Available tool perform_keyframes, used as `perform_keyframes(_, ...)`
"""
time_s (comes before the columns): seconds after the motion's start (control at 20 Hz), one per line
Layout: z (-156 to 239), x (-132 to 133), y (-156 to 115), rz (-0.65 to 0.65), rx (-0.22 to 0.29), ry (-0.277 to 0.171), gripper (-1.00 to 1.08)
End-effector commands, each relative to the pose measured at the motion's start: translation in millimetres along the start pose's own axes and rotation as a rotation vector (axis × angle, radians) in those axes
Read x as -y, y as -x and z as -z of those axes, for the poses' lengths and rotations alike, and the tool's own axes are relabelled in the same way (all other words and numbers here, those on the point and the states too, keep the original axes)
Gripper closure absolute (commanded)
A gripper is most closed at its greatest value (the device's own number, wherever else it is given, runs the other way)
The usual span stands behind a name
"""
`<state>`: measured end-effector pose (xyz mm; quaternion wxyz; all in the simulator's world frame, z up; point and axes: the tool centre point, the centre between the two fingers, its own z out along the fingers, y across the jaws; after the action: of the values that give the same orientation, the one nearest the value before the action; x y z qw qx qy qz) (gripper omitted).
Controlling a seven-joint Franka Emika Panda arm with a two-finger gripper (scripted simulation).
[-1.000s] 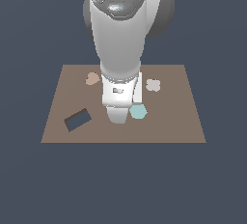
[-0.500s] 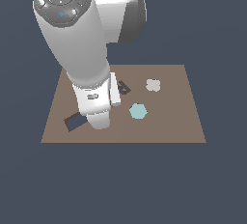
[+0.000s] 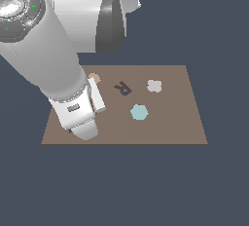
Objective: Insert a designated object into the corresponding slot on a board.
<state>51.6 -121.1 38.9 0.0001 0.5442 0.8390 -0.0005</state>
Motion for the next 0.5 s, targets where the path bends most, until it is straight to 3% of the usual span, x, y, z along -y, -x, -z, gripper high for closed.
perform_keyframes(0.0, 1, -3, 10, 0.044, 0.0, 0.001, 1.08)
perform_keyframes(0.45, 1, -12, 31, 0.137, 0.0, 0.0, 1.08)
